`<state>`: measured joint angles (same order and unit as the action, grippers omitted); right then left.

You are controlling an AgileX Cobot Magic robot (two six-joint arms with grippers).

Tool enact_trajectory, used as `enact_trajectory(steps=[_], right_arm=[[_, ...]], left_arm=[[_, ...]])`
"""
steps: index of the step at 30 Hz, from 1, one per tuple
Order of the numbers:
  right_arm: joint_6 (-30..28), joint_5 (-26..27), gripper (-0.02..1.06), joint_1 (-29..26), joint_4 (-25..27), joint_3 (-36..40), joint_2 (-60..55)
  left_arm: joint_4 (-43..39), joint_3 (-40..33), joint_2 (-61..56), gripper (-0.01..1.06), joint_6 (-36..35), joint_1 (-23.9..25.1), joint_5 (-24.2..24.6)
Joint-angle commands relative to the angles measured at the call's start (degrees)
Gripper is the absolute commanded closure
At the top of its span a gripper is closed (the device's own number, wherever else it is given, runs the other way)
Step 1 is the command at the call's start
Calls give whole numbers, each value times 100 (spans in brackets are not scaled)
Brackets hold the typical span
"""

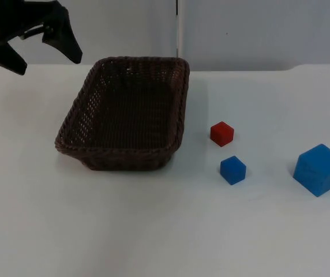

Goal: Pick up the basket with the left hand and place the largest block into the basket with the right hand.

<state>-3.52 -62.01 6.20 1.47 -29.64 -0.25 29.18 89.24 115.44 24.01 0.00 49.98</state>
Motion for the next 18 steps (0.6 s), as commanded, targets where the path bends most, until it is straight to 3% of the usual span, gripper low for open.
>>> enact_trajectory(steps=[1,18], right_arm=[[-17,18,0,-23,17,4,25],[-17,18,0,-23,17,4,25]], left_arm=[[131,244,242,6,19,-30,106],[158,1760,1712,6,19,-68,344]])
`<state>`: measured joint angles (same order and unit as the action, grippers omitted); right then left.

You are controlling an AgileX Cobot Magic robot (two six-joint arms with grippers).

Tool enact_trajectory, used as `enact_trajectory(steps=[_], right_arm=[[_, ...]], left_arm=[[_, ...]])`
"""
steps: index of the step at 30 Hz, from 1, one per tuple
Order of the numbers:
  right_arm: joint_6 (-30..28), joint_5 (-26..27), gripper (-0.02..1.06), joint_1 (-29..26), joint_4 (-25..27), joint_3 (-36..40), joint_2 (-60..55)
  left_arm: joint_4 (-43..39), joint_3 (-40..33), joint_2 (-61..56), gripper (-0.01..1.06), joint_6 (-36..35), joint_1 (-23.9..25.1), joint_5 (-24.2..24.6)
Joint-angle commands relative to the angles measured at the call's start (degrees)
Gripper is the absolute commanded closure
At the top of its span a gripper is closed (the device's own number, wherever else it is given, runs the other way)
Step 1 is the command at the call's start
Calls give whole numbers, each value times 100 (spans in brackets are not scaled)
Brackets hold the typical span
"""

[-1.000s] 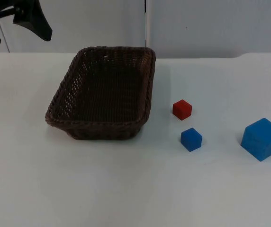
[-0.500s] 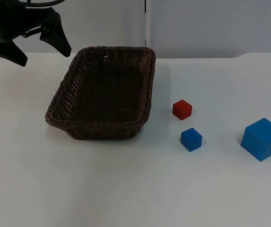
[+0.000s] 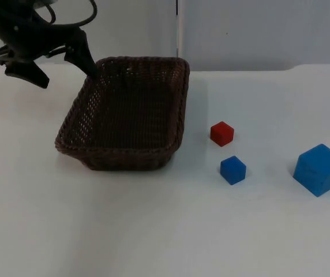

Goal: Pick up the basket with the left hand and place the largest block into the basket with the right hand.

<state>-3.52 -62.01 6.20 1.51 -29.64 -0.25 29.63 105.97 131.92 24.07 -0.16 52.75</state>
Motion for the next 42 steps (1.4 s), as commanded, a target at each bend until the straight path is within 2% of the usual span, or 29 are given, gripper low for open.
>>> enact_trajectory(steps=[1,8,22,26,29,31,32,33,37,38,41,42], right_arm=[[-17,18,0,-23,13,4,25],[-17,18,0,-23,13,4,25],[-17,18,0,-23,13,4,25],[-17,18,0,-23,13,4,25],[-17,18,0,-23,13,4,25],[-17,18,0,-23,13,4,25],[-17,18,0,-23,13,4,25],[-17,18,0,-23,13,4,25],[-17,18,0,-23,13,4,25],[-17,18,0,-23,13,4,25],[-17,18,0,-23,13,4,25],[-17,18,0,-23,13,4,25]], left_arm=[[113,127,128,6,13,-95,43],[111,127,491,6,28,-288,-136],[182,127,879,6,70,-326,-212],[136,127,888,10,70,-326,-180],[139,127,888,25,70,-326,-167],[139,127,888,40,70,-326,-106],[139,127,888,40,70,-326,-106],[139,127,888,46,70,-326,-79],[151,127,878,78,-72,-326,67],[151,127,878,78,-72,-326,67],[151,127,805,105,-142,-326,90],[151,127,768,105,-168,-326,90]])
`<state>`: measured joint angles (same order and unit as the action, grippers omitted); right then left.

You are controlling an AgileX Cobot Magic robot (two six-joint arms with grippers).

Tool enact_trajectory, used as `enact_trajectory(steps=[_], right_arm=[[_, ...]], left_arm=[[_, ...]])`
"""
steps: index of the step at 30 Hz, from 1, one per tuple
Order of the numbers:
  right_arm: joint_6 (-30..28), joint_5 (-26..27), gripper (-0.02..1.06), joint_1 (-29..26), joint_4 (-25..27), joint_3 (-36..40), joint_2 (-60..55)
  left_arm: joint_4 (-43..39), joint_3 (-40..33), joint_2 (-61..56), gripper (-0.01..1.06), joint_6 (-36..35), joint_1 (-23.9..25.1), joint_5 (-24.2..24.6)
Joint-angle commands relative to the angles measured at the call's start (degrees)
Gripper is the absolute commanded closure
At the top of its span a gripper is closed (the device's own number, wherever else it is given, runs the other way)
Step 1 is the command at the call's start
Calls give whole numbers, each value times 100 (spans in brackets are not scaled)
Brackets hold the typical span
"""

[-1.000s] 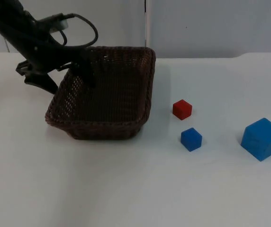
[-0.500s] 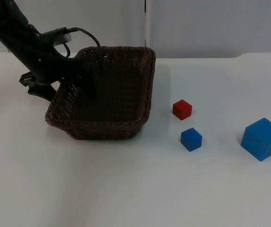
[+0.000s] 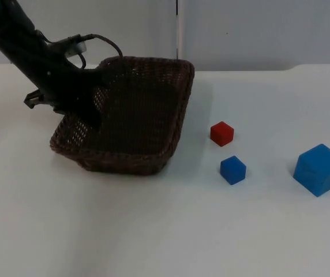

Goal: Pick up the basket with the left hand and place the largest block into the basket with the right hand.

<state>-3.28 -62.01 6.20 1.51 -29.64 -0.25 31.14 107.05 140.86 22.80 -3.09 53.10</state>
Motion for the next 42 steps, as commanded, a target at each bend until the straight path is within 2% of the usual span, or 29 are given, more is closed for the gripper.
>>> enact_trajectory(steps=[1,8,22,29,42], right_arm=[[-41,18,0,-23,13,4,25],[-41,18,0,-23,13,4,25],[-41,18,0,-23,13,4,25],[-41,18,0,-23,13,4,25],[-41,18,0,-23,13,4,25]], left_arm=[[0,19,-127,105,-41,-33,55],[22,19,-487,105,-369,-33,142],[60,-34,-1564,105,-834,-33,934],[206,-529,-1900,105,-834,-22,965],[263,-1733,-2737,105,-812,-22,736]])
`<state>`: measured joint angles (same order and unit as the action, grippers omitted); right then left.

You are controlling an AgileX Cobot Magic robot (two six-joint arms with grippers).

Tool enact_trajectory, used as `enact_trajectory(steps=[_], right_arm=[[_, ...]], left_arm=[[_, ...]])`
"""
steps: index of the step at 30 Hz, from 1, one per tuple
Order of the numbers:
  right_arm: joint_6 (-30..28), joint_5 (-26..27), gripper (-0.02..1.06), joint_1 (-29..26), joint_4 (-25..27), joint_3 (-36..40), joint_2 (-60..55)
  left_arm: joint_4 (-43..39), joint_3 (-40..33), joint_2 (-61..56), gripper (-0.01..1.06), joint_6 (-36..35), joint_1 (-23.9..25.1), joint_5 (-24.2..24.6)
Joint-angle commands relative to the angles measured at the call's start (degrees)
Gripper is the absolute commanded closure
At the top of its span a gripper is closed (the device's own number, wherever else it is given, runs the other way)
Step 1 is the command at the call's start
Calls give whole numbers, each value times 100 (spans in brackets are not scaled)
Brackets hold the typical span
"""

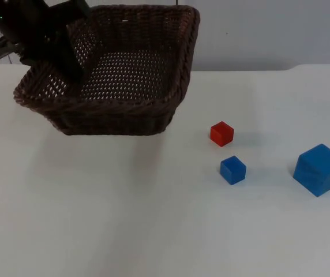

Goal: Pick up the basket with the left hand and place the largest block into the basket with the right hand.

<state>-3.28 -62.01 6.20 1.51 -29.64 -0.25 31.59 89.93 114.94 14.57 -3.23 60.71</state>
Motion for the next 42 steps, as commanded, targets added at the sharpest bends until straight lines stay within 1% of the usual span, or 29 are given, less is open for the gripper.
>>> enact_trajectory(steps=[1,2,4,5,9,10,15,16,17,20,21,23,28,30,35,42], right_arm=[[-41,18,0,-23,13,4,25],[-41,18,0,-23,13,4,25],[-41,18,0,-23,13,4,25],[-41,18,0,-23,13,4,25],[-41,18,0,-23,13,4,25],[-41,18,0,-23,13,4,25],[-41,18,0,-23,13,4,25],[-41,18,0,-23,13,4,25],[-41,18,0,-23,13,4,25],[-41,18,0,-23,13,4,25],[-41,18,0,-23,13,4,25],[-41,18,0,-23,13,4,25],[-41,18,0,-23,13,4,25],[-41,18,0,-23,13,4,25],[-41,18,0,-23,13,4,25],[-41,18,0,-23,13,4,25]], left_arm=[[218,-227,-298,105,64,-9,-103],[218,-300,-357,105,90,-9,-131],[247,-711,-641,105,165,-9,-318],[247,-711,-641,105,165,-9,-318],[247,-1435,-1119,105,165,-9,-539],[247,-1435,-1119,105,165,-9,-539],[414,-2452,-1770,105,176,-20,-966],[414,-2452,-1770,105,176,-20,-966],[485,-2766,-1943,105,223,-20,-1064],[739,-3390,-2305,105,451,-20,-1289],[739,-3390,-2305,105,451,-20,-1289],[890,-3758,-2534,105,638,-20,-1373],[1021,-4352,-2766,105,833,-20,-1326],[1044,-4599,-2824,105,934,-20,-1444],[929,-4683,-2856,105,1082,-20,-1500],[941,-4683,-2868,105,1108,-20,-1509]])
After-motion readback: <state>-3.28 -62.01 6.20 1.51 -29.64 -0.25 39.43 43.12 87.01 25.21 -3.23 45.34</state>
